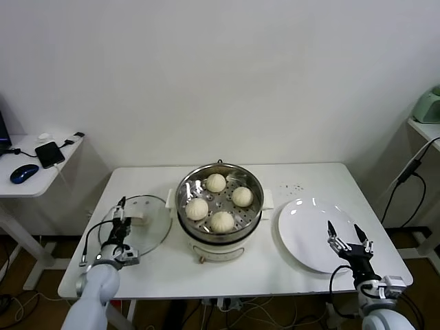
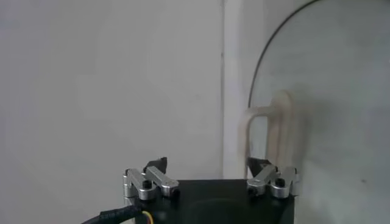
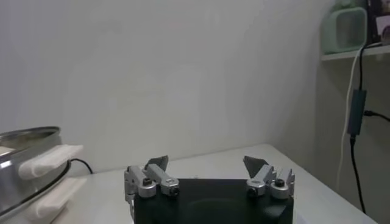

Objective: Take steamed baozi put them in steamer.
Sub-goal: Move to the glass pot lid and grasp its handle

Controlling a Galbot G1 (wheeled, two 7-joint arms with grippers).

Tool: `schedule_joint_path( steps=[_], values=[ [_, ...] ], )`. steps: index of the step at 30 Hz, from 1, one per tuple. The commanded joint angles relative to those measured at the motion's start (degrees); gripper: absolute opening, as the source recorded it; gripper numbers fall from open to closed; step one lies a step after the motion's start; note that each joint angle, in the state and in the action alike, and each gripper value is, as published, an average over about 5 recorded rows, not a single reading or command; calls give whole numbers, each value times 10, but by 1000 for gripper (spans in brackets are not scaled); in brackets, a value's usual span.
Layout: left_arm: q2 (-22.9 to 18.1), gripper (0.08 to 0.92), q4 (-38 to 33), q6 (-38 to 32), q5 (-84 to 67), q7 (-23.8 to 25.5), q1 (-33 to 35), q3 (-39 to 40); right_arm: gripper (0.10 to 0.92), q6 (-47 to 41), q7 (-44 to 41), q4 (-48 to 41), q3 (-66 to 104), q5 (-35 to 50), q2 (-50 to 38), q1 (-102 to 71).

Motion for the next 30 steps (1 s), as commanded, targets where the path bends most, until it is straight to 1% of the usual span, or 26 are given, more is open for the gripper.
schedule_joint_path(
  steps=[1,20,23,30],
  values=[
    [-1,823,35,8,-6,-5,-37,2,823,1,-1,-7,0,-2,2,1],
    [-5,817,84,4,-20,-6,-72,13,823,3,-2,-10,-5,-6,7,1],
    [-5,766,87,3,-21,-4,-74,12,823,4,-2,-9,-5,-7,7,1],
    [-4,567,89,3,-24,2,-69,10,823,5,-3,-9,-7,-7,7,0]
  ],
)
